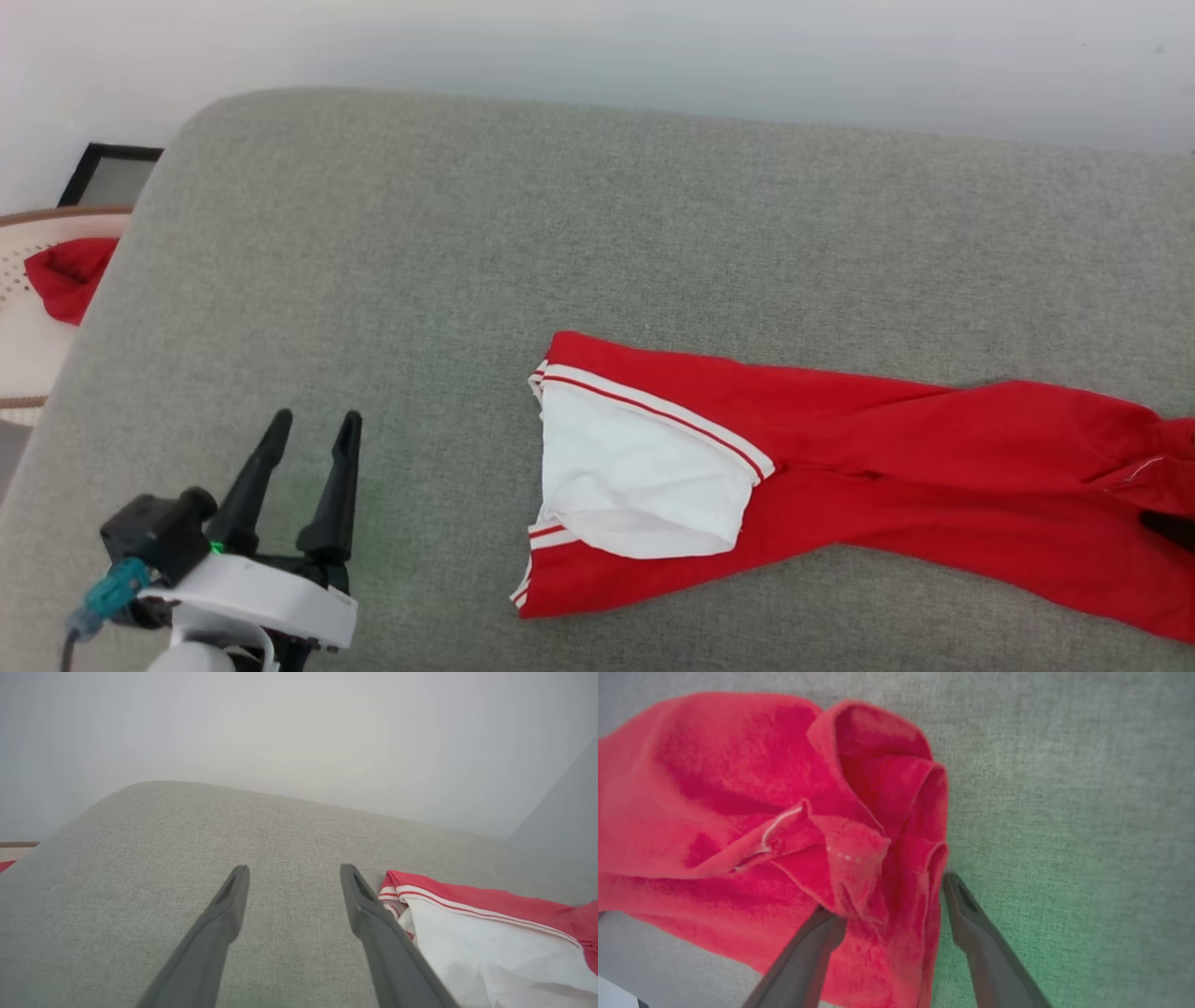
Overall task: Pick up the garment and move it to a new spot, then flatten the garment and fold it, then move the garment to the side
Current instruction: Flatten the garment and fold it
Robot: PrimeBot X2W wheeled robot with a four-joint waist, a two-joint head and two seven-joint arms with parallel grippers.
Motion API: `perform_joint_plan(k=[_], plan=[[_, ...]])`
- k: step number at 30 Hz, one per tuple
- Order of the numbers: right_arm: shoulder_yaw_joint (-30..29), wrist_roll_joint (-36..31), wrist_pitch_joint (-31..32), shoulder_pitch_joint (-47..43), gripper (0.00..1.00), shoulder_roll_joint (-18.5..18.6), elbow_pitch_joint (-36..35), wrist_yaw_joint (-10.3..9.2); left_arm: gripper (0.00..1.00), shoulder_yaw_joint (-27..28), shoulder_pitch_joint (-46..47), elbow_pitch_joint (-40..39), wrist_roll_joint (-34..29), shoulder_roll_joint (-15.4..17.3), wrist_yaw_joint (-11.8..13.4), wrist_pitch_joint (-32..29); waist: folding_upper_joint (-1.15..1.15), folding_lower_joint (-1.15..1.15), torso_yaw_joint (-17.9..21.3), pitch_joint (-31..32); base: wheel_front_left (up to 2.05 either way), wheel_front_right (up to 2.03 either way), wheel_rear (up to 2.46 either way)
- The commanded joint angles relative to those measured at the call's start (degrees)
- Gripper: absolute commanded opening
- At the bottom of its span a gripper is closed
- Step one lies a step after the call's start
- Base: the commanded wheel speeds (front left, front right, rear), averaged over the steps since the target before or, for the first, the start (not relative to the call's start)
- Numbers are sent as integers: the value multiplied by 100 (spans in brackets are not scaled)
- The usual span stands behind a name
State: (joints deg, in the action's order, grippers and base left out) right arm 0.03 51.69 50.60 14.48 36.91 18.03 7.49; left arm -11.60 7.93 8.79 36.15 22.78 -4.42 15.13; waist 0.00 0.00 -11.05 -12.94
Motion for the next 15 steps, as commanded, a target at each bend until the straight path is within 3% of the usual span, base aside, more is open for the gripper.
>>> perform_joint_plan(k=[1,5,6,7,8,15], plan=[[34,-99,54,38,100,-141,134,-1,100,62,-56,53,-98,-53,-57,-3,0,0,-25,-32,0,0,0],[145,-365,193,190,100,-408,461,-1,100,219,-31,216,-358,-295,-217,-3,0,0,-86,-110,0,0,0],[195,-394,249,195,66,-456,499,-1,100,251,-11,229,-370,-352,-228,-3,0,0,-100,-128,0,0,0],[241,-410,299,186,40,-508,517,-1,100,267,-8,266,-410,-391,-250,-3,0,0,-111,-141,0,0,0],[264,-429,324,173,3,-550,522,0,100,288,1,285,-472,-405,-260,-3,0,0,-117,-158,0,0,0],[143,-381,441,17,0,-570,407,0,100,416,60,371,-689,-514,-303,-3,0,0,-107,-219,0,0,0]])
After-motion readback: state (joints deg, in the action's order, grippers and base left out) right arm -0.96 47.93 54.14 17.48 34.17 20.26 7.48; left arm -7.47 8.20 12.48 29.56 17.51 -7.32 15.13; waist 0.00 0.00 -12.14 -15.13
